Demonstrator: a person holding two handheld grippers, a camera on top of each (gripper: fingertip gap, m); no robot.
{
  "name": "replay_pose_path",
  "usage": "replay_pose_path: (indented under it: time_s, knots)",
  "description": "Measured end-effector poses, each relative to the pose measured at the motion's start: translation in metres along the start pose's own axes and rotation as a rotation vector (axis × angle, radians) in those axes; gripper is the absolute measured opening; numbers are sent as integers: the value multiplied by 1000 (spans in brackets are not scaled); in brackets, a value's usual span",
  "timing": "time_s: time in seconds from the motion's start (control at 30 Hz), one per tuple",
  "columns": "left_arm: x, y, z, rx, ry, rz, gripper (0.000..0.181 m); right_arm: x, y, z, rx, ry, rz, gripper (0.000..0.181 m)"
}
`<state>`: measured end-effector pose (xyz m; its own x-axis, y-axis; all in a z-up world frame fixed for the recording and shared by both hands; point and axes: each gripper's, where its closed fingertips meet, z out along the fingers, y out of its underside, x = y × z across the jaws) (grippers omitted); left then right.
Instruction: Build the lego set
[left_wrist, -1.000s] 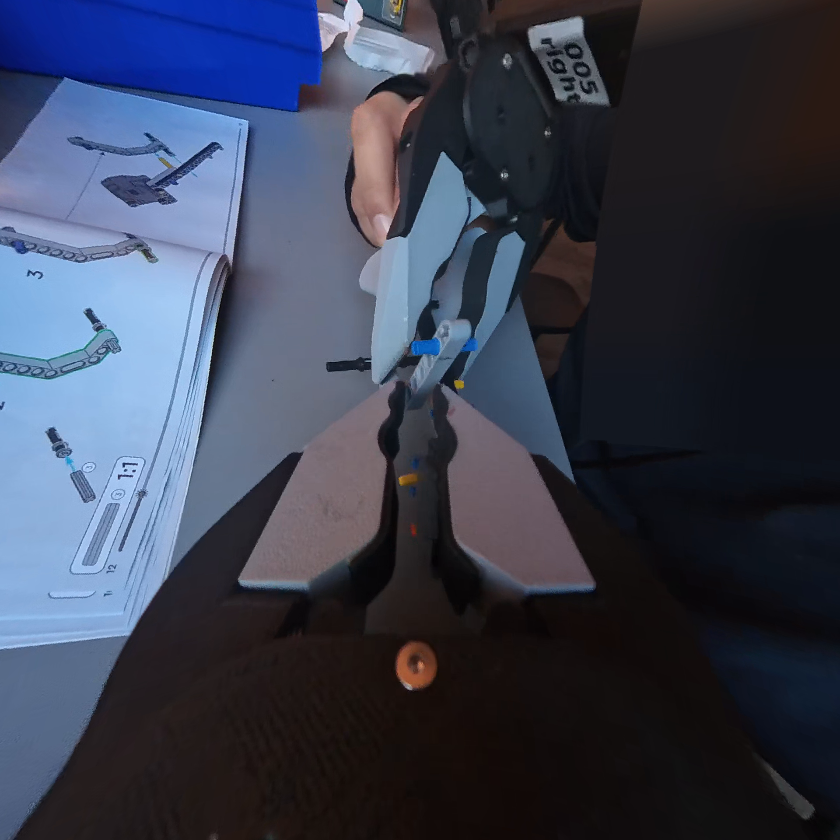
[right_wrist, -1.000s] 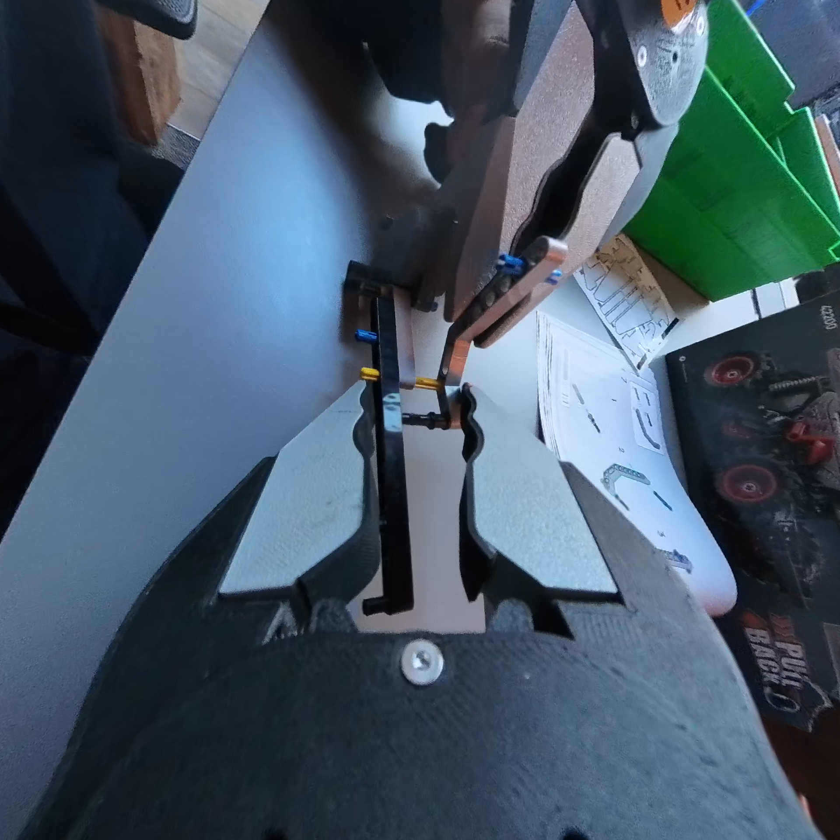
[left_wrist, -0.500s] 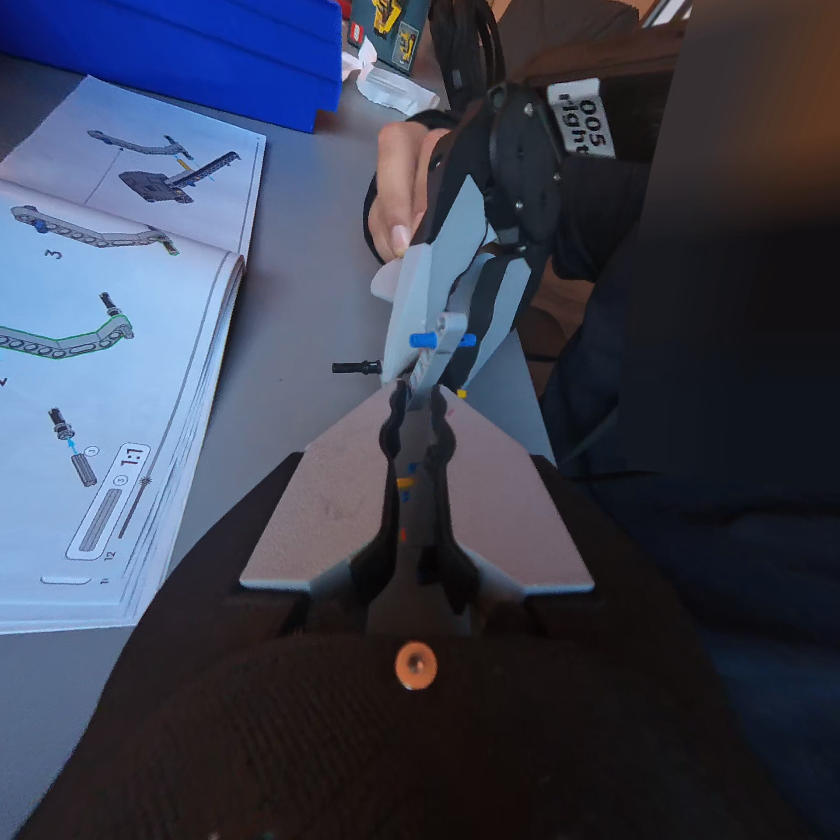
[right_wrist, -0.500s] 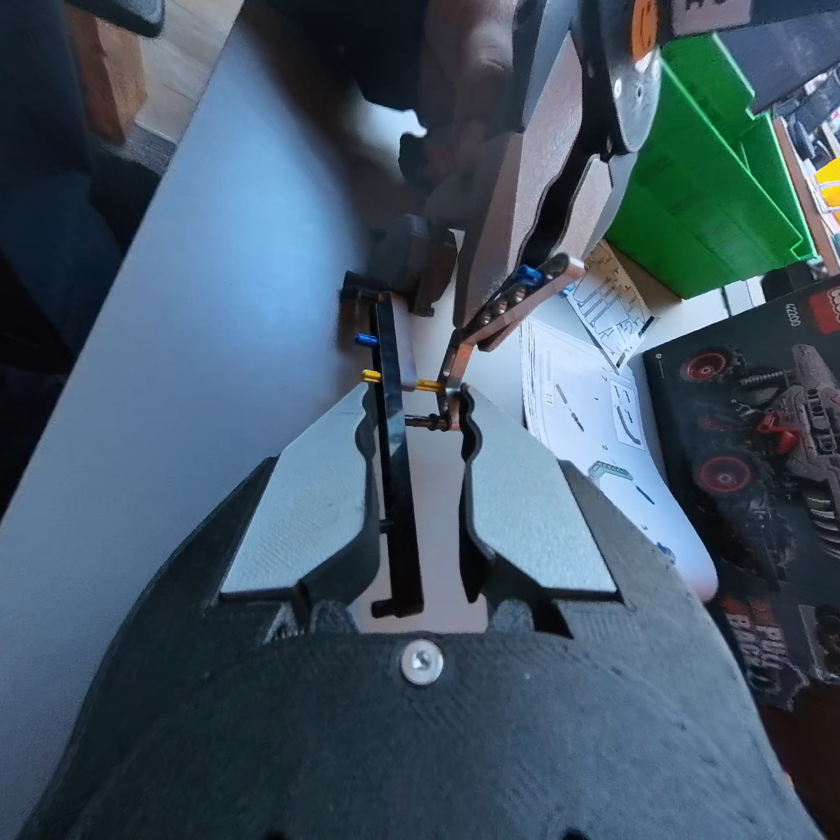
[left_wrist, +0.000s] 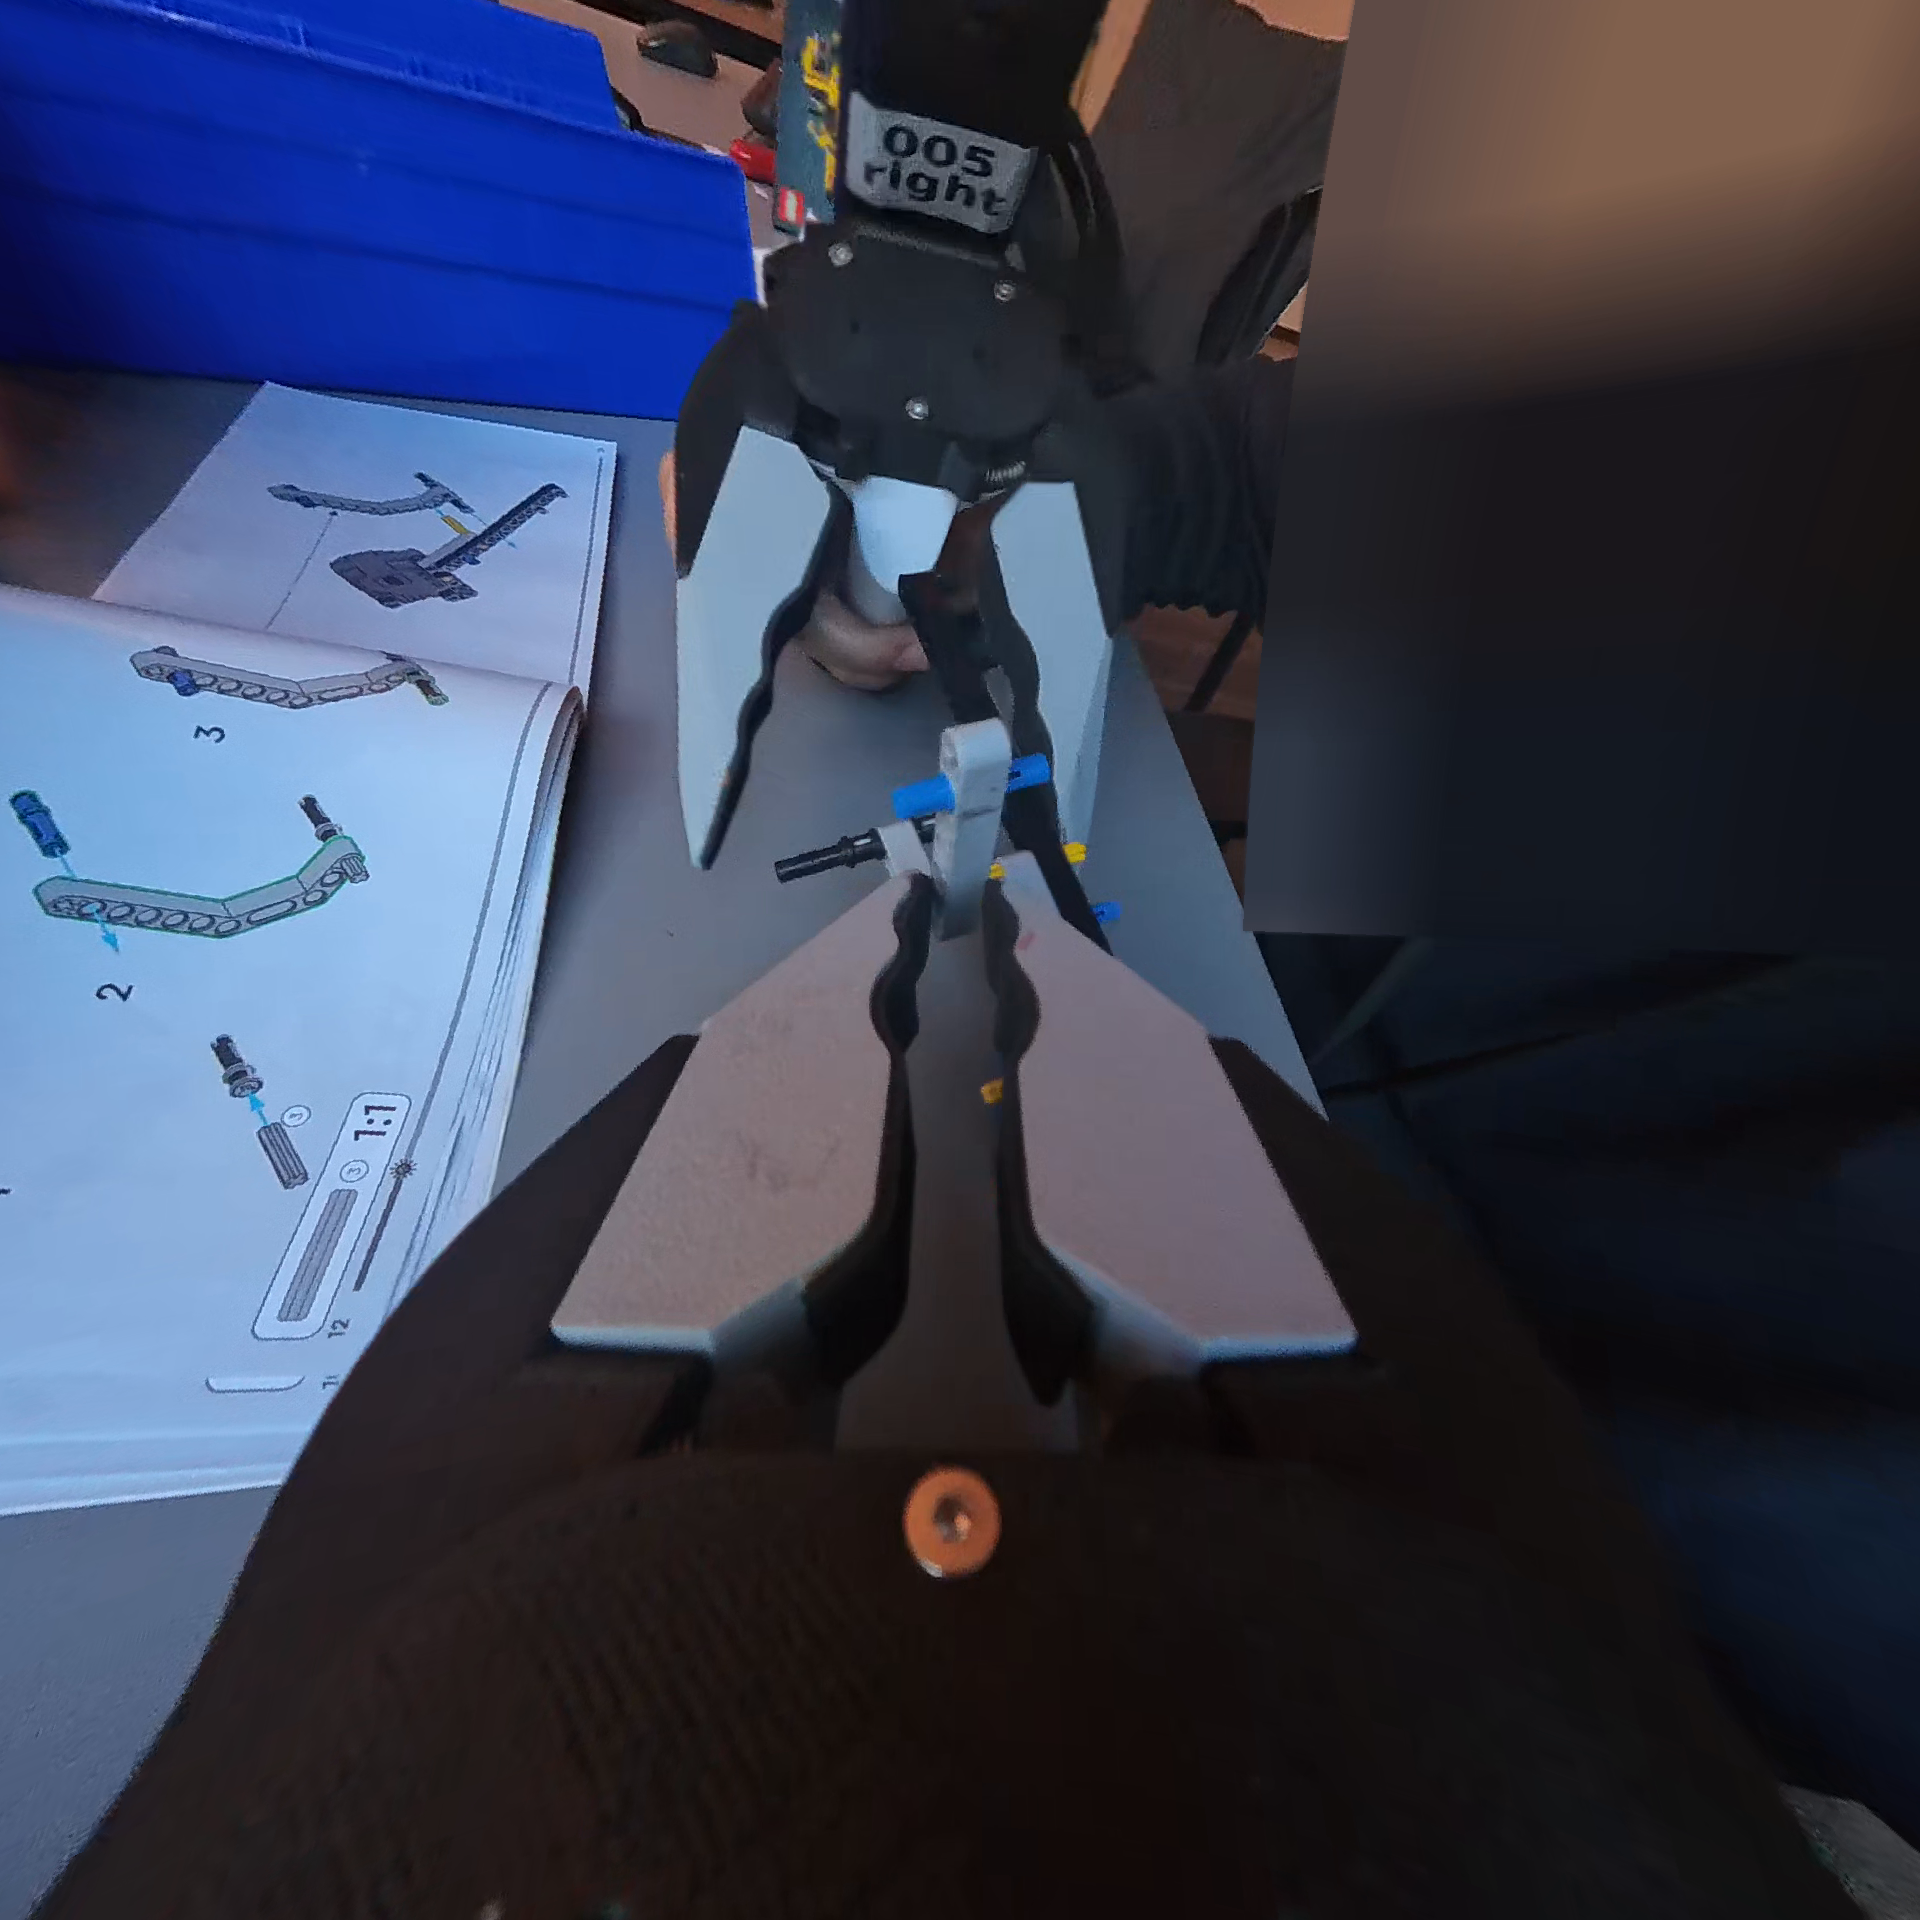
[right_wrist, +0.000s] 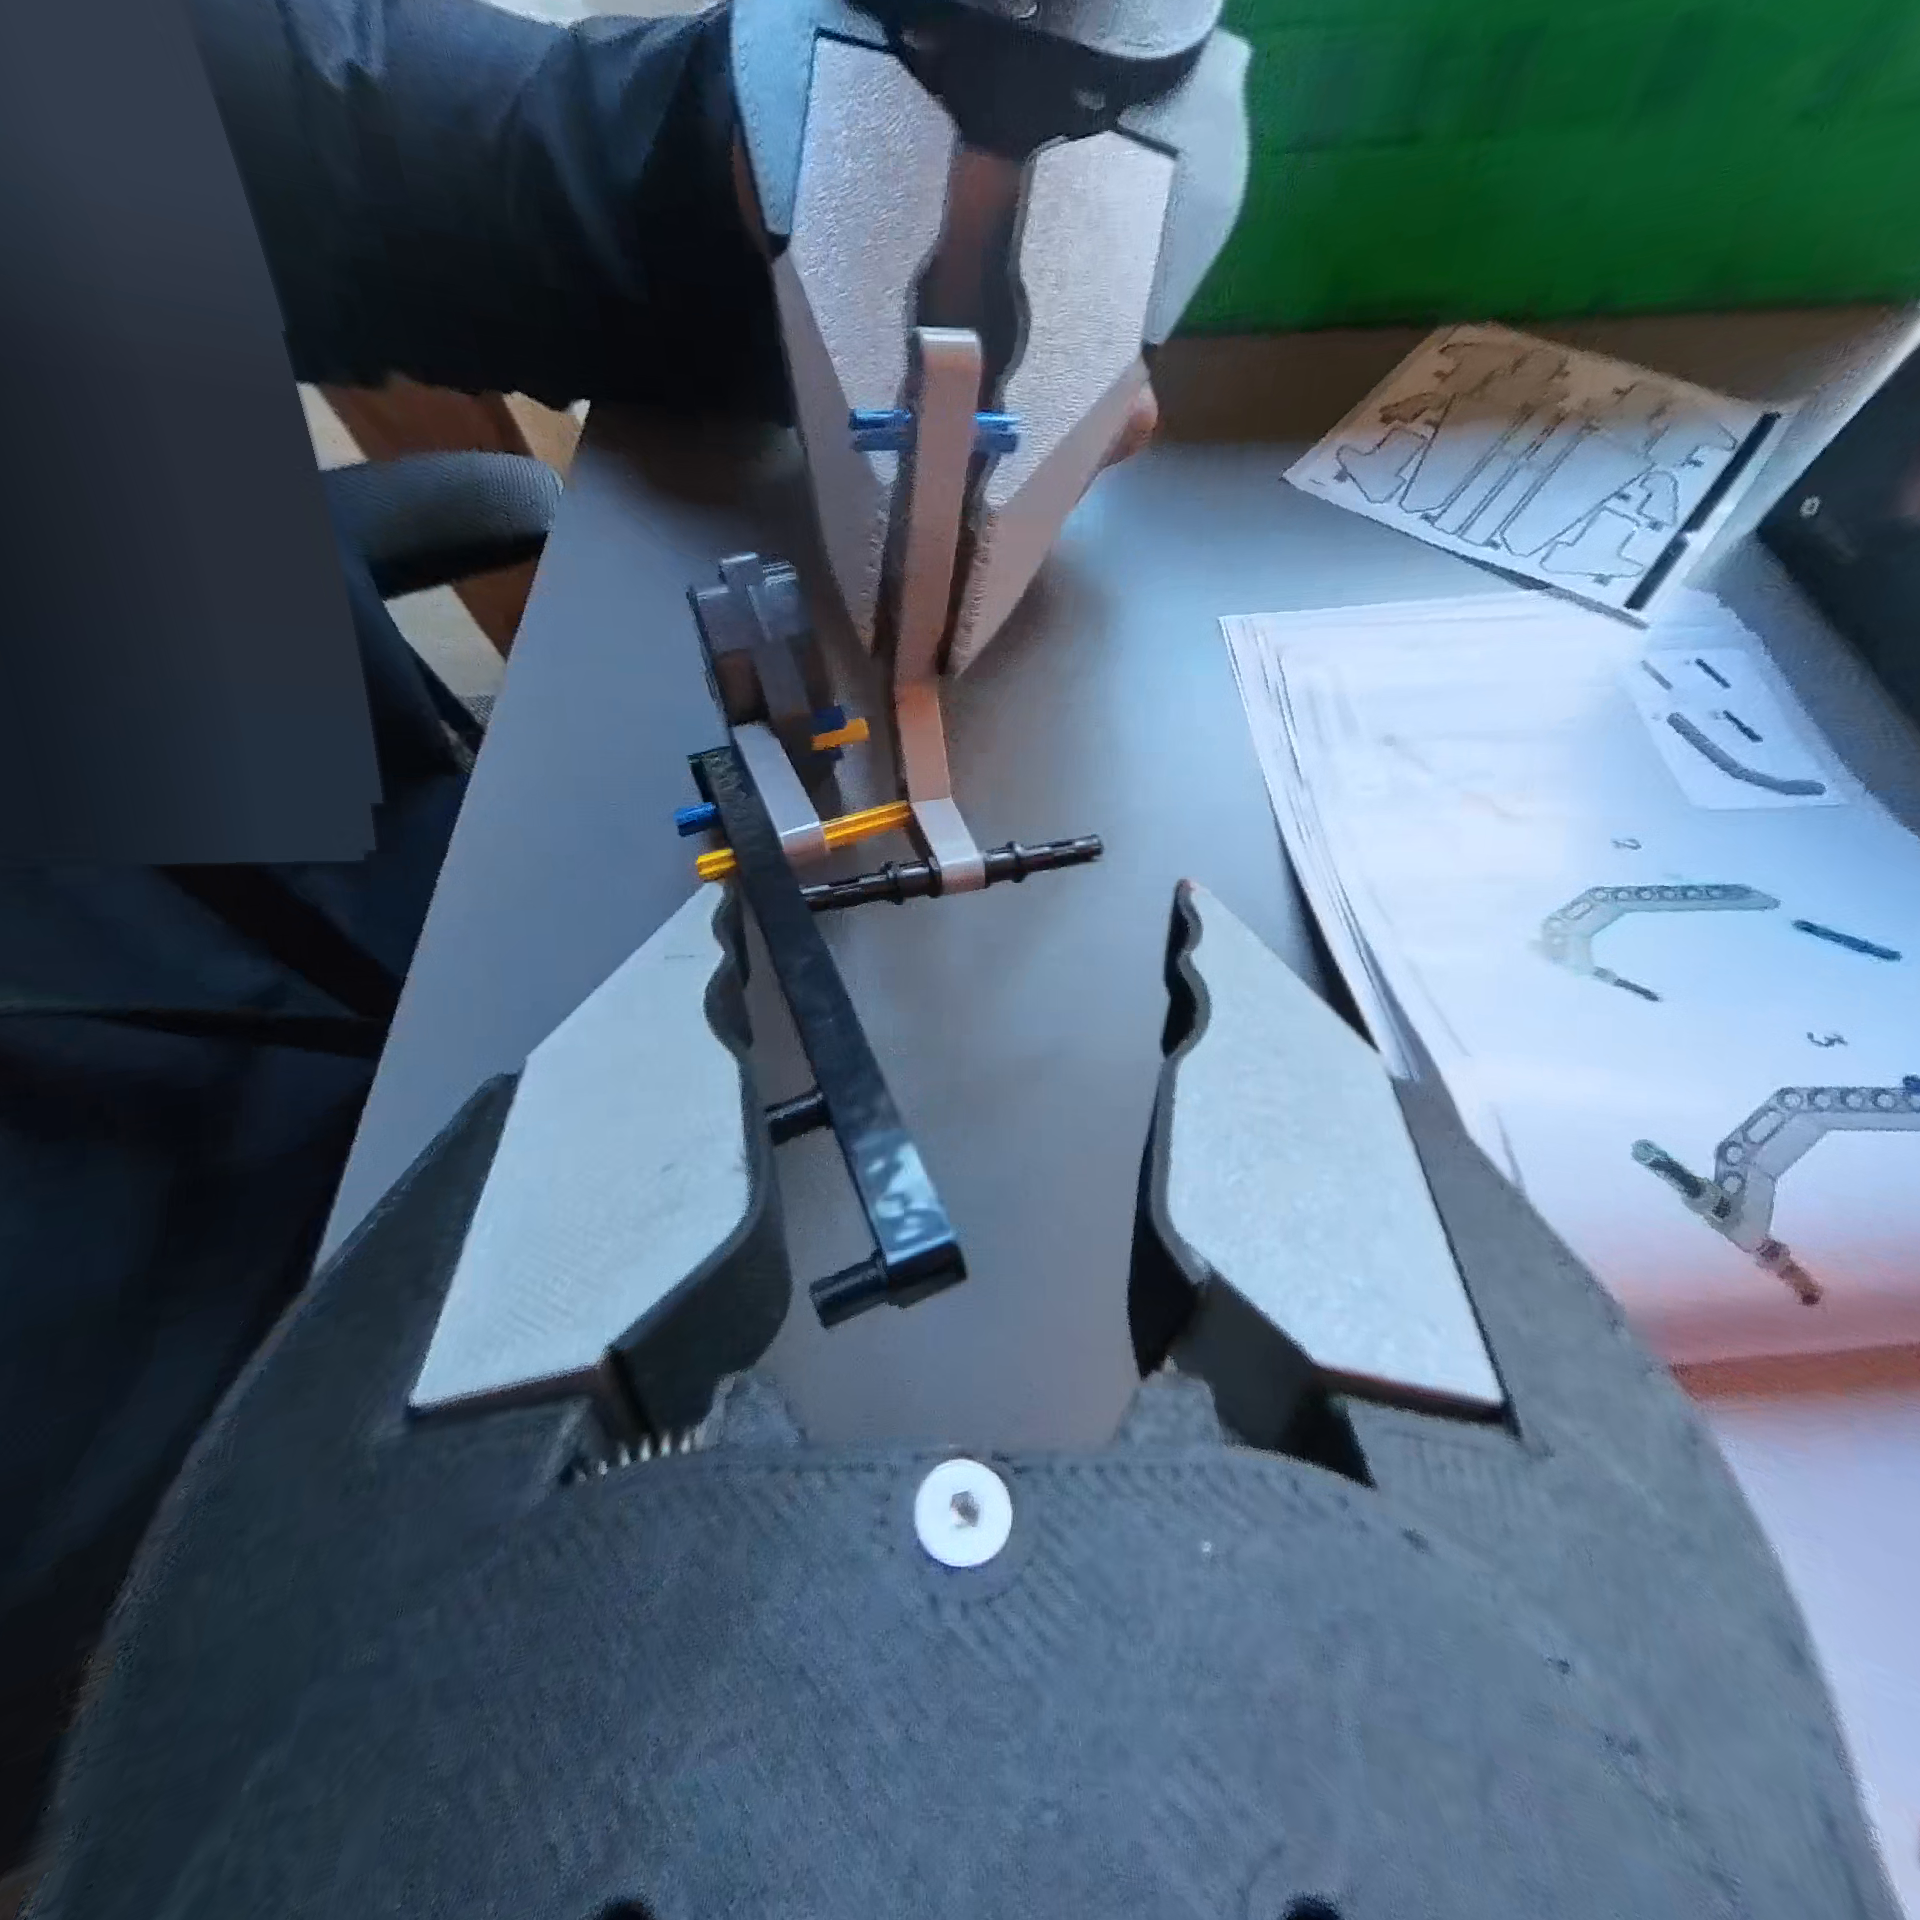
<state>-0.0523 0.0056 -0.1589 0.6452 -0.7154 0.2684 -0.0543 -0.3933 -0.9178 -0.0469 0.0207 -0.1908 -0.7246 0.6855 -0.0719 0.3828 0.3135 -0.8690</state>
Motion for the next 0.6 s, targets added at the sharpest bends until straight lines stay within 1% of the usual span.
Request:
replay_pose_path:
  time_s: [0.03, 0.07, 0.13, 0.23, 0.3, 0.4, 0.53, 0.6]
  knots:
    - [-1, -1, 0, 8, -9, 3, 8, -1, -1, -1, 9, -15, 9, 79]
    - [-4, -3, 0, 18, -24, -1, 8, -2, -2, -2, 18, -32, 10, 74]
    - [-10, -4, -1, 29, -53, -31, 8, -5, -2, -3, 24, -53, 4, 56]
    - [-14, -5, -2, 43, -71, -72, 8, -3, -1, -3, 16, -42, 7, 54]
    - [-17, -5, -2, 45, -87, -93, 8, -1, 0, -3, 6, -31, 6, 49]
    - [-19, -6, -4, 57, -104, -92, 8, 0, 0, -3, 7, -29, 10, 49]
    - [-22, -6, -6, 46, -137, -57, 8, 1, 1, -3, 2, -27, 9, 50]
    - [-22, -3, -6, 17, -158, -3, 7, 1, 3, -4, -4, -24, -9, 49]
